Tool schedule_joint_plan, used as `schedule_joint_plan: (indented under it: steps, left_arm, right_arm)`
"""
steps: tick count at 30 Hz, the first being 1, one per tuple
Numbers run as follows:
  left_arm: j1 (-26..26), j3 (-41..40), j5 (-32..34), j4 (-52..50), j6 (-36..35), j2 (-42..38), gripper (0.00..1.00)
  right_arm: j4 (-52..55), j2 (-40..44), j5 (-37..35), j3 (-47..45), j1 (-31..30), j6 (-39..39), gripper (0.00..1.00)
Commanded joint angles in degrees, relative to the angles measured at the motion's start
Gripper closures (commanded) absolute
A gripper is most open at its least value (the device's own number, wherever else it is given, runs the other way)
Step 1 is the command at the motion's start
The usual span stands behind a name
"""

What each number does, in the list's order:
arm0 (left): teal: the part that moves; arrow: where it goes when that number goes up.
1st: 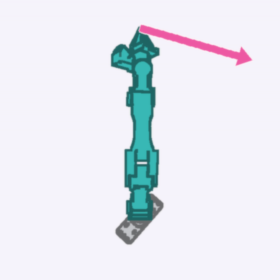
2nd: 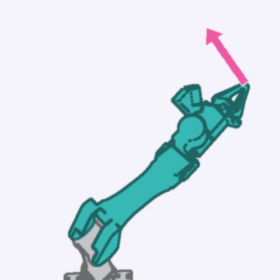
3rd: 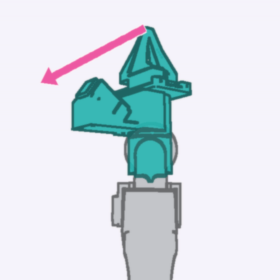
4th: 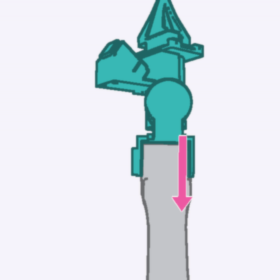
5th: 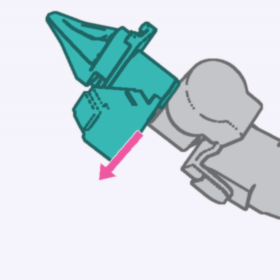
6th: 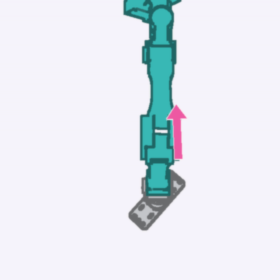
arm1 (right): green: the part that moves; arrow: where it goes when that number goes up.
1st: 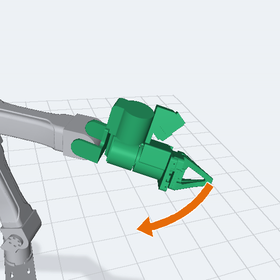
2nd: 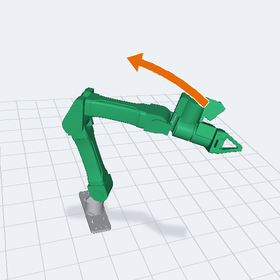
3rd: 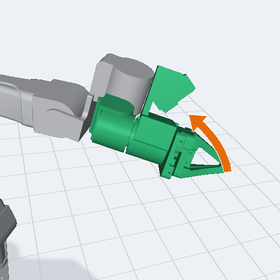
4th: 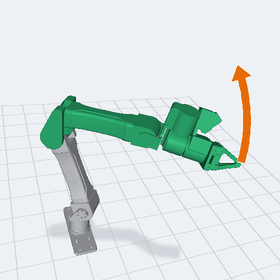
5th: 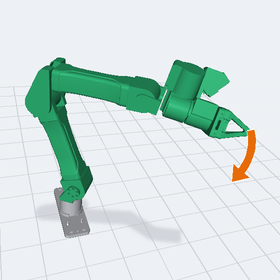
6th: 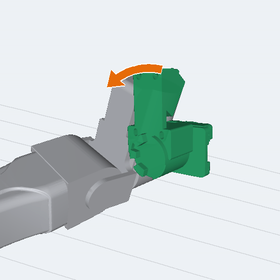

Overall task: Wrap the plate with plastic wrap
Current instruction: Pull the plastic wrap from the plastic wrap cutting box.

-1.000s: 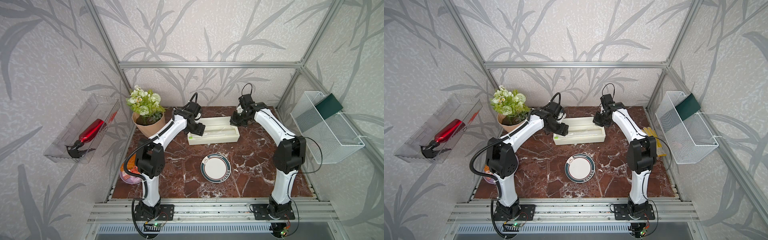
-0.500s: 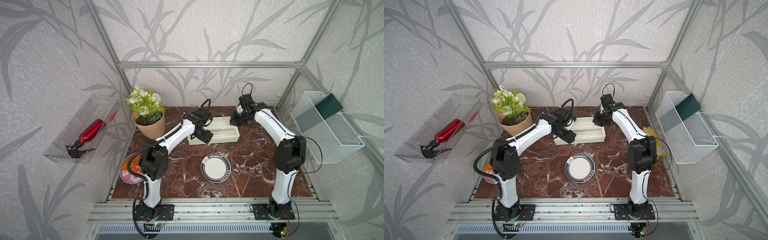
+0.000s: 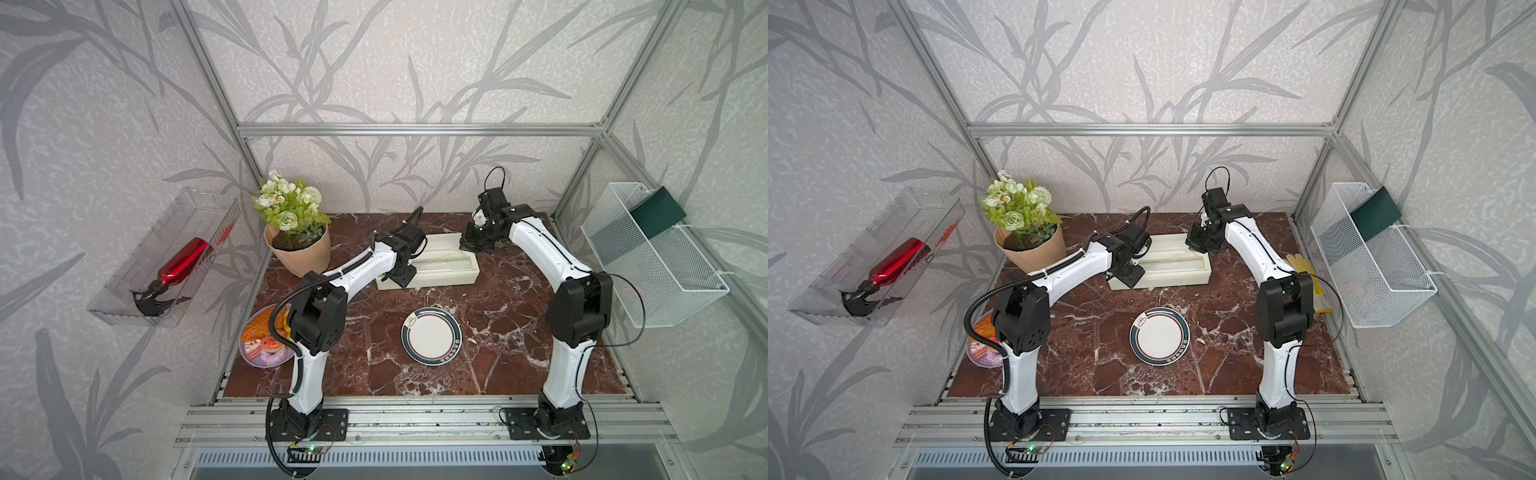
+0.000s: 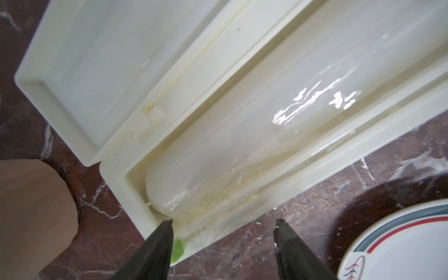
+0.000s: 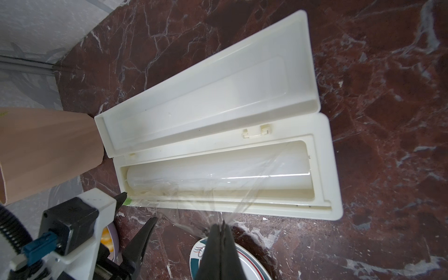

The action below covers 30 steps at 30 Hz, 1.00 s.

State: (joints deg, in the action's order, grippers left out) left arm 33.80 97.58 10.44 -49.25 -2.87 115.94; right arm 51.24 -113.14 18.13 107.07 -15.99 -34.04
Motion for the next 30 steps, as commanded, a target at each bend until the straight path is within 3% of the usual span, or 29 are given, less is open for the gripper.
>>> schedule_joint_plan:
  steps: [1, 9, 11, 21, 24, 30]
  left_arm:
    - [0.1, 0.3, 1.0, 0.3, -1.1, 0.1, 0.51]
    - [0.1, 1.3, -1.1, -0.5, -1.1, 0.7, 0.87]
    - [0.0, 2.0, -0.5, -0.8, -0.9, 0.6, 1.00]
    - [-0.2, 3.6, 5.1, 1.2, 0.6, -3.5, 1.00]
    - [-0.1, 1.8, 8.2, 3.8, 0.9, -5.8, 1.00]
    - [-0.1, -5.3, 11.8, 12.8, 2.6, -11.8, 1.00]
  right_arm:
    - [-0.6, 2.3, 1.0, -0.1, 0.1, -0.1, 1.00]
    - [-1.1, 2.5, 1.1, -1.0, 0.1, -0.2, 1.00]
    - [-1.2, 2.6, 1.1, -1.2, 0.1, -0.1, 1.00]
    - [-9.3, 7.2, 0.7, -8.3, 0.2, 1.0, 1.00]
    - [-16.5, 10.6, 0.2, -14.5, 0.1, 0.4, 1.00]
    - [-40.8, 20.8, -4.8, -34.1, -0.7, -5.7, 1.00]
